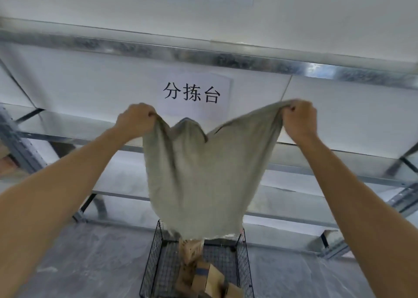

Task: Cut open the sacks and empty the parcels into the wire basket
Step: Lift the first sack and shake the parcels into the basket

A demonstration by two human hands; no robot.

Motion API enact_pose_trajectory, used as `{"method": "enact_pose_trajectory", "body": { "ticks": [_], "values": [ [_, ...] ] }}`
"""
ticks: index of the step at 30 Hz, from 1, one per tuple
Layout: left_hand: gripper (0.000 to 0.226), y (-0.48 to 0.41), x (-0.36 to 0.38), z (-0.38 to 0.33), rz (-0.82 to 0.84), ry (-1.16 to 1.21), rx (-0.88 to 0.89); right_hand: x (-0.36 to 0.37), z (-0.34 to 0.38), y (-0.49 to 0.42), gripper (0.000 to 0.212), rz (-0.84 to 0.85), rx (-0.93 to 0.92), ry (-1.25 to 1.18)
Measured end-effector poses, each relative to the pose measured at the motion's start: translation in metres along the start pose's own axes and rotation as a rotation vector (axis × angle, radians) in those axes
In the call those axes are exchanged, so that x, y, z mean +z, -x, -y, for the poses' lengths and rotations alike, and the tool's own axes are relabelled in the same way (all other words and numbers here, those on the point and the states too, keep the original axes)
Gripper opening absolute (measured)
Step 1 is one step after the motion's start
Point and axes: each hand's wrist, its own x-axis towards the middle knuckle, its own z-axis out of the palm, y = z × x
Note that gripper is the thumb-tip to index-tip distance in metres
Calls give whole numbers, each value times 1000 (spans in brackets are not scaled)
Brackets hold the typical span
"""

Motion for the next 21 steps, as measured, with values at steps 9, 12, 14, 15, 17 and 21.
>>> {"method": "enact_pose_trajectory", "body": {
  "ticks": [9, 12, 14, 15, 17, 21],
  "values": [
    [19, 1, 15, 26, 57, -3, -48, 6, 16, 13, 26, -64, -9, -181],
    [21, 1, 16, 26, 24, 38, -78, -10, 33, 1, 35, -213, -63, -161],
    [22, 3, 19, 23, 29, 38, -83, -2, 22, 8, 29, -165, -24, -131],
    [21, 5, 22, 22, 47, 22, -76, 2, 13, 9, 26, -172, -6, -135],
    [19, 7, 27, 23, 75, -9, -73, 0, 2, 9, 28, -211, 40, -123],
    [19, 5, 18, 12, -43, 8, -82, -35, 11, -13, 32, -349, 91, -134]
  ]
}}
